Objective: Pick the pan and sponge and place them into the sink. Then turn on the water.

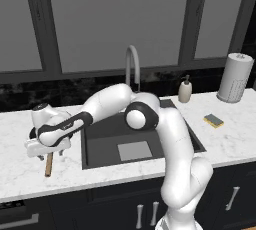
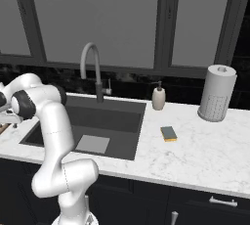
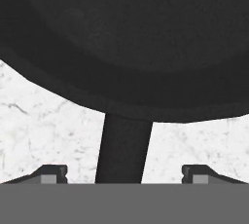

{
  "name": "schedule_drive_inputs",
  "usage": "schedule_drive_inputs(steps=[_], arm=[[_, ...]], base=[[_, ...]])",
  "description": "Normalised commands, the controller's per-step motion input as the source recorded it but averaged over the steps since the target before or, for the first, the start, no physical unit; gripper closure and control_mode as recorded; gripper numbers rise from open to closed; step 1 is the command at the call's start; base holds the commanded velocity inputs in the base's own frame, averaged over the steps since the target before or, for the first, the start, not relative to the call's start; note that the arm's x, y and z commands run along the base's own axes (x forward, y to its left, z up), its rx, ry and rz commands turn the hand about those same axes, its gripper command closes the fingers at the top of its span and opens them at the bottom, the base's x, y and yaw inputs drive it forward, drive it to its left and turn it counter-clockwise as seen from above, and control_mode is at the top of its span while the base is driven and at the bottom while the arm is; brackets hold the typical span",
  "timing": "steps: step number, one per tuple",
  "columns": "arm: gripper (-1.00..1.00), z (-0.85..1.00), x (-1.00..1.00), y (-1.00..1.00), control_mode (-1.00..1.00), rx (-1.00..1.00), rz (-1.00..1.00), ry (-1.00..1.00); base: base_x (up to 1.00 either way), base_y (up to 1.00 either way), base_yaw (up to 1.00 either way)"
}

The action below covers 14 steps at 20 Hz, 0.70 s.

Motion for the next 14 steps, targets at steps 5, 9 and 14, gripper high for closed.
schedule_drive_inputs(steps=[5, 9, 14], arm=[[1.0, 0.0, 0.0, 0.0, -1.0, 0.0, 0.0, 0.0], [1.0, 0.0, 0.0, 0.0, -1.0, 0.0, 0.0, 0.0], [1.0, 0.0, -0.06, 0.0, -1.0, 0.0, 0.0, 0.0]], base=[[0.0, 0.0, 0.0], [0.0, 0.0, 0.0], [0.0, 0.0, 0.0]])
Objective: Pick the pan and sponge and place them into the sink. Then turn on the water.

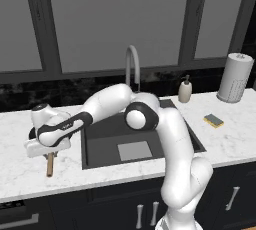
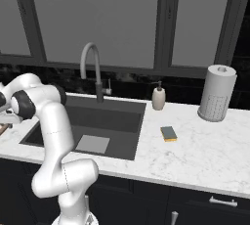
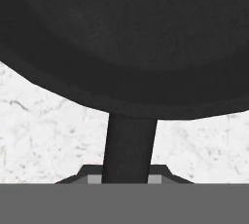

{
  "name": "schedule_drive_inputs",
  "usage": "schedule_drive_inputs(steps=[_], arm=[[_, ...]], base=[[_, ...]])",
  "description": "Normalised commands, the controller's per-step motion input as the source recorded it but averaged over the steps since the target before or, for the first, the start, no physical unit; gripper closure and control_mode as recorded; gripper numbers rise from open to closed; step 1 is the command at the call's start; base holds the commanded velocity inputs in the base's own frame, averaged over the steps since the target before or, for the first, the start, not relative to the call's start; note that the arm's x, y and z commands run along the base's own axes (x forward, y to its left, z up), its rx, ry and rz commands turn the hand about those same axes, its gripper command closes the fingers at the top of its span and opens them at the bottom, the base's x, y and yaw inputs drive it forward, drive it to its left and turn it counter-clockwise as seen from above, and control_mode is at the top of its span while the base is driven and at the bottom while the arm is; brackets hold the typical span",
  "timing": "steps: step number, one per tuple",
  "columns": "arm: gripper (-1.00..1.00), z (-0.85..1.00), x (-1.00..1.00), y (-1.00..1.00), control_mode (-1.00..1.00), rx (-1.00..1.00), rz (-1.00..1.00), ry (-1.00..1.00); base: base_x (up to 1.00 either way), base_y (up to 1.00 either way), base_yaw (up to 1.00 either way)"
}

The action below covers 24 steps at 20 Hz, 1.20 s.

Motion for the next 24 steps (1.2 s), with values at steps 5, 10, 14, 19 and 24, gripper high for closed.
schedule_drive_inputs(steps=[5, 10, 14, 19, 24], arm=[[1.0, 0.07, -0.25, -0.07, -1.0, 0.01, 0.0, 0.0], [1.0, 0.39, -0.25, -0.24, -1.0, 0.07, -0.01, -0.01], [1.0, 0.47, -0.1, -0.43, -1.0, 0.08, -0.05, 0.0], [1.0, 0.26, 0.0, -0.6, -1.0, 0.04, -0.13, -0.05], [1.0, 0.28, 0.0, -0.59, -1.0, 0.02, -0.16, -0.17]], base=[[0.0, 0.0, 0.0], [0.0, 0.0, 0.0], [0.0, 0.0, 0.0], [0.0, 0.0, 0.0], [0.0, 0.0, 0.0]])
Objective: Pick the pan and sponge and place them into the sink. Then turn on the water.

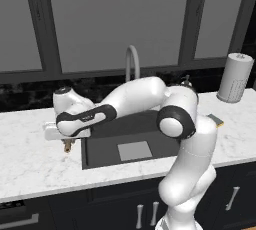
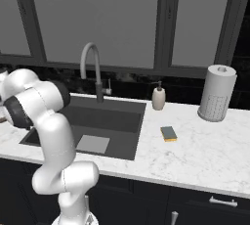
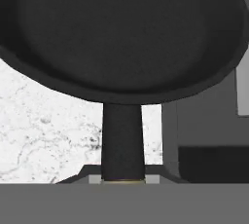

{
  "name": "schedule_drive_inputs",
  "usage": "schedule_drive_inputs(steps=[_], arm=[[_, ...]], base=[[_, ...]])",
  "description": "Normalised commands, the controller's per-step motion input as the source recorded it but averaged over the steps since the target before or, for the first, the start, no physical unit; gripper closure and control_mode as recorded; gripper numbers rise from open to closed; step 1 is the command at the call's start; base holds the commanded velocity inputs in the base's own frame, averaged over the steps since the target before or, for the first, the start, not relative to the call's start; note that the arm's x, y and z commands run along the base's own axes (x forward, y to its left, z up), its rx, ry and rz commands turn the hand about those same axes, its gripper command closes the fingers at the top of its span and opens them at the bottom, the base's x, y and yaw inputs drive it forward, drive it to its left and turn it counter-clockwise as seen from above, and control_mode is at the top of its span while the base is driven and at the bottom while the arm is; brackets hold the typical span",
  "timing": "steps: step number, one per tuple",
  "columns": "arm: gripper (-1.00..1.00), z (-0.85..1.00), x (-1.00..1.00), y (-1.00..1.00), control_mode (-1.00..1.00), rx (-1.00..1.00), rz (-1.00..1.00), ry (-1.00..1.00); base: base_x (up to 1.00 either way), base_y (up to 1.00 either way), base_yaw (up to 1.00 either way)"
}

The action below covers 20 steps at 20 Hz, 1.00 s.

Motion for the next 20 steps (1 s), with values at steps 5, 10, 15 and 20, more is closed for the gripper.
schedule_drive_inputs(steps=[5, 10, 15, 20], arm=[[1.0, 0.28, 0.0, -0.4, -1.0, 0.0, -0.15, -0.24], [1.0, 0.32, 0.0, -0.31, -1.0, 0.0, -0.11, -0.27], [1.0, 0.29, 0.0, -0.4, -1.0, 0.0, -0.13, -0.15], [1.0, 0.18, 0.0, -0.44, -1.0, 0.0, -0.19, -0.01]], base=[[0.0, 0.0, 0.0], [0.0, 0.0, 0.0], [0.0, 0.0, 0.0], [0.0, 0.0, 0.0]])
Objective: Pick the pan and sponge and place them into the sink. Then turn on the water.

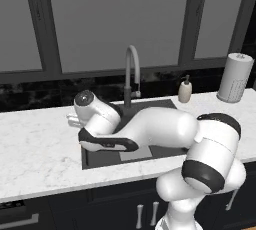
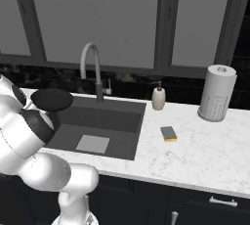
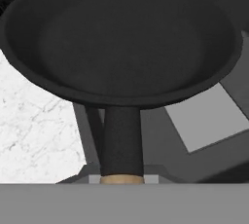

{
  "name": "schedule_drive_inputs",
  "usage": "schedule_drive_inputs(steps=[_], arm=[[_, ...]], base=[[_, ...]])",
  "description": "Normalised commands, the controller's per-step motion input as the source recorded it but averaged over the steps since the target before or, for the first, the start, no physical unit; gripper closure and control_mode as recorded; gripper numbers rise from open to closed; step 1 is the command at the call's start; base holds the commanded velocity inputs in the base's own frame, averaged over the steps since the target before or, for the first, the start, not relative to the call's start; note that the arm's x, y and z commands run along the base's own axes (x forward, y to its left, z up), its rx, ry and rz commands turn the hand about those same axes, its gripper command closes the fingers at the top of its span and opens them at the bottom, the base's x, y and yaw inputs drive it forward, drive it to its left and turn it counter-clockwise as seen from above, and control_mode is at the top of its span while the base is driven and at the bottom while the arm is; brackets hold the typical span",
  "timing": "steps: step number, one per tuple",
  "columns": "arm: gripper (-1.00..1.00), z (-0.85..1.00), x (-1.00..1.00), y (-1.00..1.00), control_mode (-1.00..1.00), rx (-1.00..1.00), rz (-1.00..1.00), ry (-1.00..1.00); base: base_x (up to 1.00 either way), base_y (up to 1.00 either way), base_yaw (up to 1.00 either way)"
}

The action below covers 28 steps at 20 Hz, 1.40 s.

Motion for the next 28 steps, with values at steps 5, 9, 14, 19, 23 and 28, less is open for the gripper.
schedule_drive_inputs(steps=[5, 9, 14, 19, 23, 28], arm=[[1.0, 0.03, 0.0, -0.38, -1.0, 0.0, -0.21, 0.02], [1.0, 0.0, 0.0, -0.42, -1.0, 0.0, -0.23, 0.01], [1.0, 0.0, 0.03, -0.49, -1.0, 0.0, -0.25, 0.1], [1.0, 0.0, 0.12, -0.46, -1.0, 0.0, -0.29, 0.17], [1.0, -0.02, 0.2, -0.31, -1.0, 0.0, -0.29, 0.12], [1.0, -0.18, 0.33, -0.13, -1.0, -0.01, -0.25, 0.07]], base=[[0.0, 0.0, 0.0], [0.0, 0.0, 0.0], [0.0, 0.0, 0.0], [0.0, 0.0, 0.0], [0.0, 0.0, 0.0], [0.0, 0.0, 0.0]])
